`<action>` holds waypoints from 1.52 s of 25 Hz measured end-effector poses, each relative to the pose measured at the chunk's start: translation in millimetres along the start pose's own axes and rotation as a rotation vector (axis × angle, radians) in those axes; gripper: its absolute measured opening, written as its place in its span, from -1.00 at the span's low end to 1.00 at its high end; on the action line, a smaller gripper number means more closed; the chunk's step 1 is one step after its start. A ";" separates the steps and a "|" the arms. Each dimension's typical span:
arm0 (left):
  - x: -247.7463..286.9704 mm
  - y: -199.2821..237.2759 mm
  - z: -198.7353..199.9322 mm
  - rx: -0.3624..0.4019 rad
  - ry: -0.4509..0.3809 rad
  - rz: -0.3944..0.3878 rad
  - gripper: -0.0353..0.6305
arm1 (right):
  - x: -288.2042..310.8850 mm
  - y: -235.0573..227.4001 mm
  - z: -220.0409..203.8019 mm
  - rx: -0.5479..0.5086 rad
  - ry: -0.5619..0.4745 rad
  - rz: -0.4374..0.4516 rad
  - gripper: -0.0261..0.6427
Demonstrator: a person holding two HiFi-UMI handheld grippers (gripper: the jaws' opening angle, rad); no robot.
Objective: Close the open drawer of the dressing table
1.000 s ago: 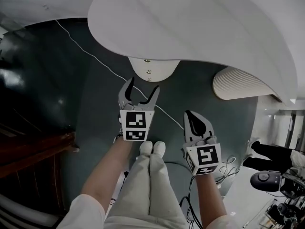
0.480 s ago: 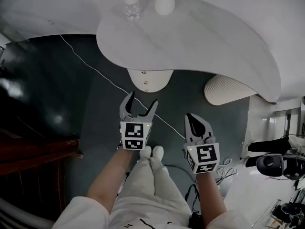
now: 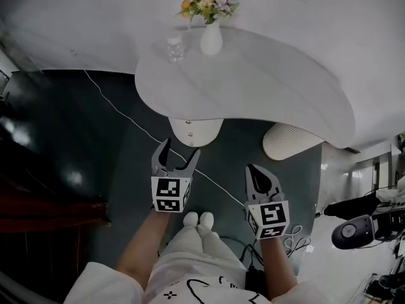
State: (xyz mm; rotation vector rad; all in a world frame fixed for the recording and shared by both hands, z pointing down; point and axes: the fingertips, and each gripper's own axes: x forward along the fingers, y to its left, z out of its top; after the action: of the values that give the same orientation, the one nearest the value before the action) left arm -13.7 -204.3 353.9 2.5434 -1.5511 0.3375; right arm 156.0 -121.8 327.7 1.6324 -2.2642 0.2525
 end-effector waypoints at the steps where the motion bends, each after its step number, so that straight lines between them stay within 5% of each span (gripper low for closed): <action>1: -3.2 0.1 6.9 0.008 -0.010 0.000 0.21 | -2.7 -0.2 6.1 -0.003 -0.010 -0.002 -0.94; 12: -33.6 -0.9 90.7 0.123 -0.125 -0.018 0.21 | -23.9 4.5 77.2 -0.078 -0.095 0.011 -0.94; 21: -61.5 17.0 144.1 0.127 -0.222 0.049 0.21 | -46.2 -7.0 121.1 -0.048 -0.170 -0.026 -0.94; 25: -70.5 12.5 162.6 0.199 -0.241 -0.011 0.21 | -49.9 -7.1 141.6 -0.077 -0.199 -0.024 -0.94; 31: -90.2 21.3 186.4 0.196 -0.283 -0.039 0.19 | -58.0 4.8 172.0 -0.110 -0.279 -0.042 -0.94; 32: -93.0 23.0 189.4 0.199 -0.287 -0.034 0.12 | -60.7 5.3 175.3 -0.116 -0.291 -0.054 -0.94; 33: -95.9 25.8 192.2 0.200 -0.291 -0.019 -0.17 | -63.3 6.0 178.2 -0.120 -0.302 -0.061 -0.94; 34: -98.5 29.0 194.7 0.198 -0.295 -0.002 -0.68 | -65.6 6.7 181.1 -0.124 -0.313 -0.064 -0.94; 38: -106.0 32.1 203.8 0.181 -0.316 0.004 -0.83 | -70.1 8.1 191.9 -0.140 -0.343 -0.072 -0.94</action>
State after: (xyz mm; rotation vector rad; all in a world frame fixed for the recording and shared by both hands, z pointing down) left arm -65.5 -176.5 129.6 2.8471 -1.6984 0.0803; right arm 136.3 -121.4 124.2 1.7902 -2.3927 -0.2165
